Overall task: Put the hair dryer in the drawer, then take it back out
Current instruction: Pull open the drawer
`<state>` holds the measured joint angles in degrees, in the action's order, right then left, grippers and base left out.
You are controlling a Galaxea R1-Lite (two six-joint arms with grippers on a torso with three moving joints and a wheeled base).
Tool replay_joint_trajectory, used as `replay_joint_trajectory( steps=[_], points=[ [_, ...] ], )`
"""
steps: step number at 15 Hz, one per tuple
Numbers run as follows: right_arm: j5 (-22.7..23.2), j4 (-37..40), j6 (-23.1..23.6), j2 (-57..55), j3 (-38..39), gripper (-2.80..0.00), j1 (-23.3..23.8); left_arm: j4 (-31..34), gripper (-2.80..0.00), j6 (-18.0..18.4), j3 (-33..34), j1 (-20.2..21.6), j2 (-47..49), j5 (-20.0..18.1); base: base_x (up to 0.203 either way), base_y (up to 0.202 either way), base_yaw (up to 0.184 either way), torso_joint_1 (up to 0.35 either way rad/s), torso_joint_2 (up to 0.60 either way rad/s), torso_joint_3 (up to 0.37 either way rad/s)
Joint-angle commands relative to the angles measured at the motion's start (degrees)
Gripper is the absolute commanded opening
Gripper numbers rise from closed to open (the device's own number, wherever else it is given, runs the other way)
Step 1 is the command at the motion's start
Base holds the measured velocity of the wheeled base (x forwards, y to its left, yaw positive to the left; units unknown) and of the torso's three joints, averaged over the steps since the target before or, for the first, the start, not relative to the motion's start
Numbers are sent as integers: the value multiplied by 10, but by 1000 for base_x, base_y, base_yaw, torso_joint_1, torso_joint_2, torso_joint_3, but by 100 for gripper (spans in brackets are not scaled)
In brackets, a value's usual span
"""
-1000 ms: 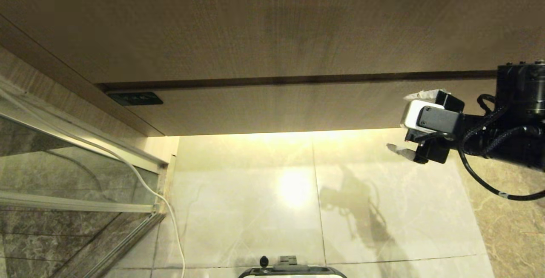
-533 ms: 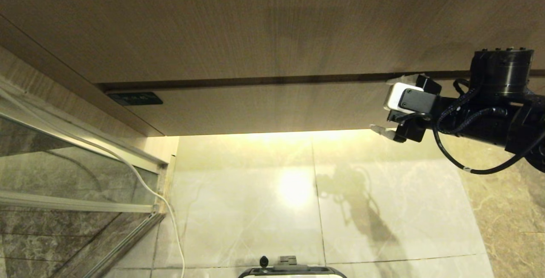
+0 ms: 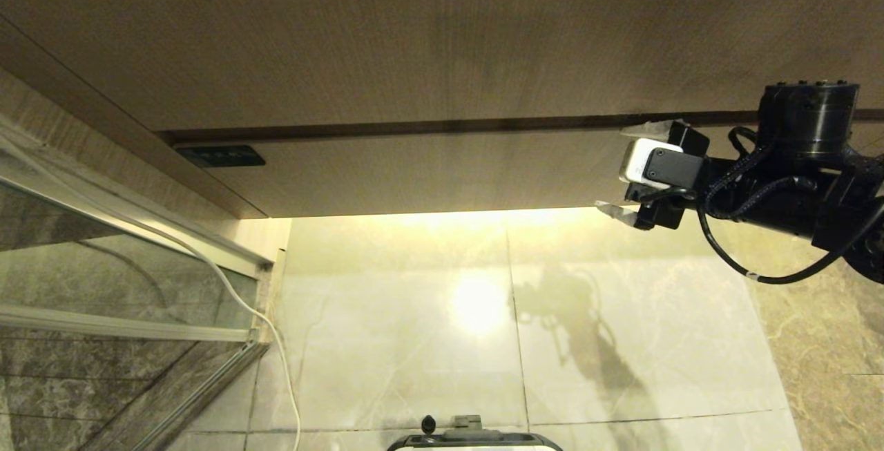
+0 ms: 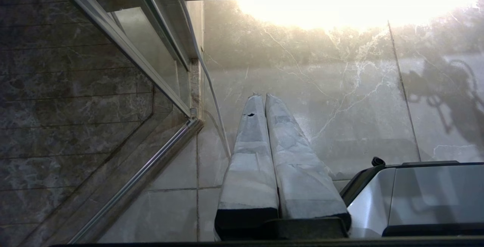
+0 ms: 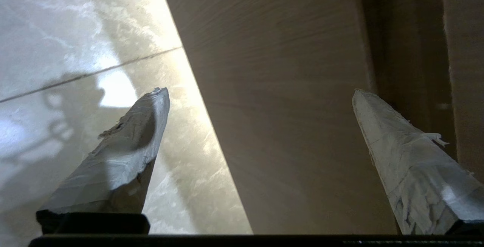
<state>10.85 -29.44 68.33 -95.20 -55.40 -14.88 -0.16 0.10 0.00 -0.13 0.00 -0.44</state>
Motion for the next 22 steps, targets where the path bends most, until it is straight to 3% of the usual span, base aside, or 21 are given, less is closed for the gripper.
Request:
replay_joint_trajectory(
  steps=[1,11,22],
  points=[
    [2,6,7,25,21,0,-1,0,-280,0,0,0,0,0,0,0,0,0,0,0],
    [0,9,18,52,33,0,-1,0,-280,0,1,0,0,0,0,0,0,0,0,0],
    [-8,-23,16,-63,-64,0,0,0,-280,0,0,0,0,0,0,0,0,0,0,0]
  ],
)
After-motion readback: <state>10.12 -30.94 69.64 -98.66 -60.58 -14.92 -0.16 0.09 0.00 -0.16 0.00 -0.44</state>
